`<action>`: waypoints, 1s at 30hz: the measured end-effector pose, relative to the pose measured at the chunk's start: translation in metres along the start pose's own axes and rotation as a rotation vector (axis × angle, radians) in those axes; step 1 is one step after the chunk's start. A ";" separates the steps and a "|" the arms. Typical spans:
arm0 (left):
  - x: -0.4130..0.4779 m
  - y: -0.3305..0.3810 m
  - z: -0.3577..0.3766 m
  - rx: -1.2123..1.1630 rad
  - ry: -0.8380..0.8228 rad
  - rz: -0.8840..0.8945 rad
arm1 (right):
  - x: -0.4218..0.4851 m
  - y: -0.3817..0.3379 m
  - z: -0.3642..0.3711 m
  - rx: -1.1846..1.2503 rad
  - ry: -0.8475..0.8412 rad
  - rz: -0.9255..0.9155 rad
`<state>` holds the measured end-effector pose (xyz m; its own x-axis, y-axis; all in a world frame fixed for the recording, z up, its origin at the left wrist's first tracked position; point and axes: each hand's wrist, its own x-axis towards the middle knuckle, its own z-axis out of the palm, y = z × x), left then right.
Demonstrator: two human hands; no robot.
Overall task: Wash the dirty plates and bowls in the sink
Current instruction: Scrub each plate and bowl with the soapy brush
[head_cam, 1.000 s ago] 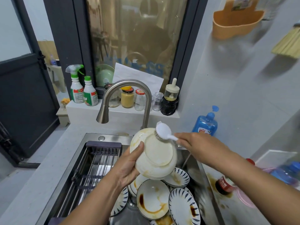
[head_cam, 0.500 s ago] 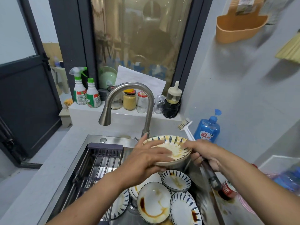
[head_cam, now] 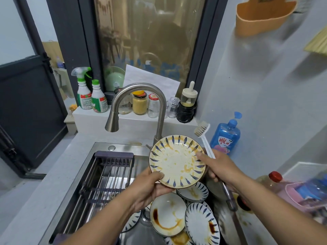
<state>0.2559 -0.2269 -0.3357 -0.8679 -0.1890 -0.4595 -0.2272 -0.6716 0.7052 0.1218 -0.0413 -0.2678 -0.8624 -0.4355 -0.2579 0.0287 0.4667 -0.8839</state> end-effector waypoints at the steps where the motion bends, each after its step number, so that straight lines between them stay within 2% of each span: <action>1: 0.004 -0.004 -0.001 -0.018 0.023 -0.010 | 0.001 0.000 -0.003 -0.155 0.049 -0.043; 3: 0.010 -0.010 -0.003 -0.046 0.060 -0.020 | 0.002 -0.002 -0.007 -0.466 0.153 -0.148; 6: 0.017 -0.015 0.000 -0.027 0.110 -0.004 | 0.005 -0.001 -0.010 -0.893 0.165 -0.264; 11: 0.024 -0.022 0.013 0.054 0.078 0.015 | 0.015 0.005 0.009 -1.200 0.127 -0.357; 15: 0.031 -0.026 0.017 0.047 0.050 -0.001 | 0.026 0.008 0.028 -1.186 0.005 -0.375; 19: 0.041 -0.041 0.003 -0.045 0.108 -0.062 | 0.028 0.012 0.033 -1.129 -0.133 -0.413; 27: 0.077 -0.080 -0.011 -0.492 0.366 -0.098 | 0.057 0.043 0.031 -0.614 -0.051 -0.310; 30: 0.089 -0.092 -0.018 -0.546 0.438 -0.093 | 0.065 0.062 0.037 -0.503 -0.084 -0.255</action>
<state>0.2074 -0.1949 -0.4514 -0.5719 -0.3072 -0.7606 0.0619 -0.9408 0.3334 0.0864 -0.0688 -0.3531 -0.7667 -0.6327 -0.1092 -0.4371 0.6390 -0.6330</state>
